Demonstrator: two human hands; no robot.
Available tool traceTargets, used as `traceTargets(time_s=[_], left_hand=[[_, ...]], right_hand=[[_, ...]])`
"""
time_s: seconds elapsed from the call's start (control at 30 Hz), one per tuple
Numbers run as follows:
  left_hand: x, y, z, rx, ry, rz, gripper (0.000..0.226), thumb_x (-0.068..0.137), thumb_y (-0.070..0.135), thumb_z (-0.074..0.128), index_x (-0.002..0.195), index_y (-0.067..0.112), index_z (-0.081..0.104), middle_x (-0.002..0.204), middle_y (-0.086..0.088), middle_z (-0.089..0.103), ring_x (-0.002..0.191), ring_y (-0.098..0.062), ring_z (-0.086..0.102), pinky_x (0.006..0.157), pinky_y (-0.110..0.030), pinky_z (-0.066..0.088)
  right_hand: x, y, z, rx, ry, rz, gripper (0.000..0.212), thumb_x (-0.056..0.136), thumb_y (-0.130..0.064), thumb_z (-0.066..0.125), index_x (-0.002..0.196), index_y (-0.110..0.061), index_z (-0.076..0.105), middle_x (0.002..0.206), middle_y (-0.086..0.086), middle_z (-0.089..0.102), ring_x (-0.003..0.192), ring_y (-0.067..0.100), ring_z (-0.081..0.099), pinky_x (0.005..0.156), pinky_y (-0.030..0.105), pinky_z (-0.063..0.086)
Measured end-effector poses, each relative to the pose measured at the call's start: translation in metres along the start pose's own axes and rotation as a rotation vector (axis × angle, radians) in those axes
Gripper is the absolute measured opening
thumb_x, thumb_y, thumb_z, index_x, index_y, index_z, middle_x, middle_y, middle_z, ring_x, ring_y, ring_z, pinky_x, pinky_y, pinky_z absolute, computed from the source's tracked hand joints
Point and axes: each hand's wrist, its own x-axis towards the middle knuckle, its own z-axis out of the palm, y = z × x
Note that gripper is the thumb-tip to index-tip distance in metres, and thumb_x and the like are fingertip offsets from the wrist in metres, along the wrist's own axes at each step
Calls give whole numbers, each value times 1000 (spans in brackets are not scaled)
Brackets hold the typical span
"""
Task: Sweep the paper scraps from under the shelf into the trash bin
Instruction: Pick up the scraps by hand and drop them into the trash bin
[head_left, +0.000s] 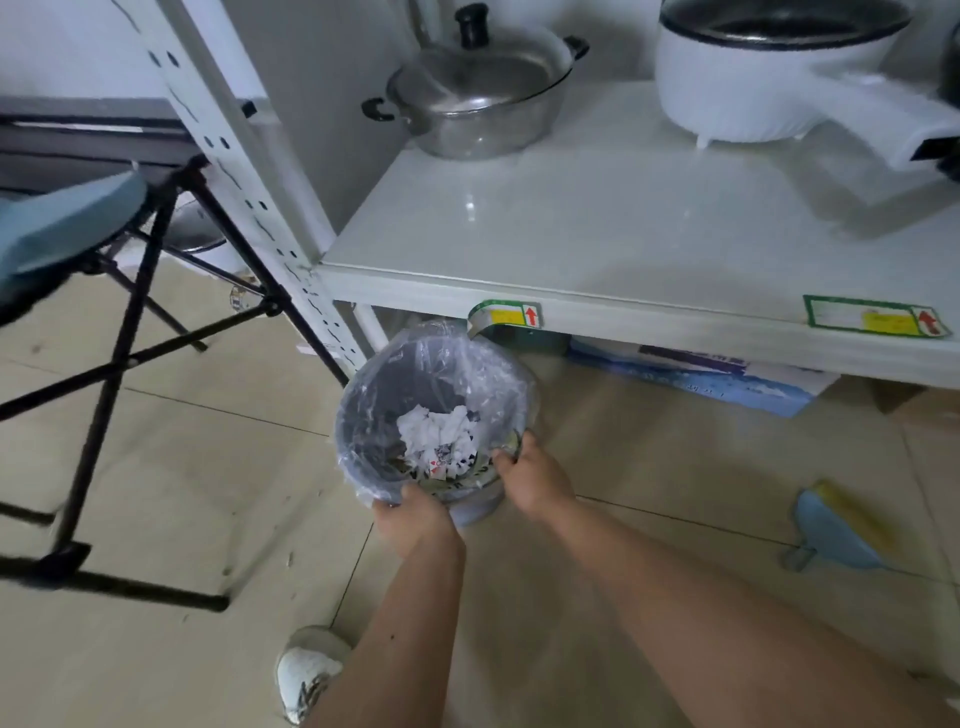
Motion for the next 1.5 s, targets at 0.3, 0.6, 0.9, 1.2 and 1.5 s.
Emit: traceTargets(time_s=[0.3,0.6,0.9,1.2,1.5], left_hand=[[50,21,-33,7,80,-10,24,85,16,45,107,11,54,107,-18,63,95,-37,63,84,-52,55],[77,34,-58,23,142,12,29,89,16,45,115,6,53,113,-20,62,99,-38,60,87,-50,53],[89,42,-76,14,189,-32,38,88,19,44,123,8,49,122,-19,57,104,-39,58,92,-47,51],[14,32,-43,-89,88,-122,60,91,46,43,134,3,39,136,-18,51,120,-37,51,99,-43,41],[-69,15,38,78,-118,-70,59,96,38,38,142,2,30,146,-20,39,131,-37,42,110,-43,33]], right_hand=[[3,-35,52,-86,-56,-53,50,96,-36,40,143,-18,32,138,12,54,123,34,53,99,38,42],[4,-56,90,-106,-87,-85,51,97,-34,38,145,-18,29,137,14,55,122,34,54,95,36,43],[6,-66,111,-131,-163,-99,56,97,-38,38,147,-20,24,140,13,53,125,34,52,101,39,41],[-4,-50,70,-152,-111,-75,64,98,-51,21,152,-17,13,154,11,34,140,31,36,114,41,30],[-4,6,-26,-46,5,-10,59,99,-45,26,151,-17,18,152,13,38,138,30,39,112,36,30]])
